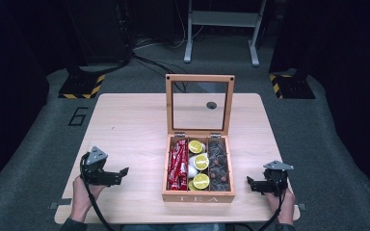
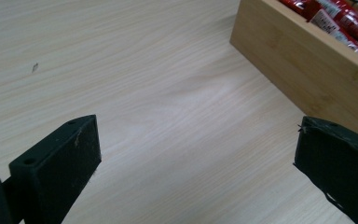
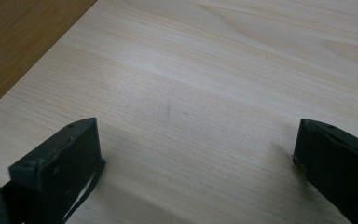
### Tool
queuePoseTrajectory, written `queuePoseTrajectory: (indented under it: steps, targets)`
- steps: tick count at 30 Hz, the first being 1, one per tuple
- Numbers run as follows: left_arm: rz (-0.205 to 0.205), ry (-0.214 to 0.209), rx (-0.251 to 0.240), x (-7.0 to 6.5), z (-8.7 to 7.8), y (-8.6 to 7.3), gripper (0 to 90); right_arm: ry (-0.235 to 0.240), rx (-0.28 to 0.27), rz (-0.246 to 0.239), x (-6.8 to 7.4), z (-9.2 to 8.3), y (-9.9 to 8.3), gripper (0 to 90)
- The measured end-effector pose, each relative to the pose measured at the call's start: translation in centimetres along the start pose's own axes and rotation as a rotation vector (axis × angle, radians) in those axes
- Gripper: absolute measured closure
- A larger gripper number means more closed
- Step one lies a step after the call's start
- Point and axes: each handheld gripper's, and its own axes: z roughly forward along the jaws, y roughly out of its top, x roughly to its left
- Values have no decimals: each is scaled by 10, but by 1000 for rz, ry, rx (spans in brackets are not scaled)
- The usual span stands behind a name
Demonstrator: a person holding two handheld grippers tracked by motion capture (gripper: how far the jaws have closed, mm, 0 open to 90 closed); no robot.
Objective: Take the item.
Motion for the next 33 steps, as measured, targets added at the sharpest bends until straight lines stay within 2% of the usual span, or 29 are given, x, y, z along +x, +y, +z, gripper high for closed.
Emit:
queuePoseTrajectory:
  steps: [5, 21, 25, 33]
  targets:
    - [40, -21, -8, -10, 2, 11, 1, 0, -1, 1, 0, 0, 0, 1]
    - [112, -105, -13, -39, 17, 41, 1, 0, 0, 0, 0, 0, 0, 1]
    - [141, -119, -8, -47, 22, 50, 2, 0, 0, 0, 0, 0, 0, 1]
    - [163, -163, -16, -66, 36, 66, 1, 0, 0, 0, 0, 0, 0, 1]
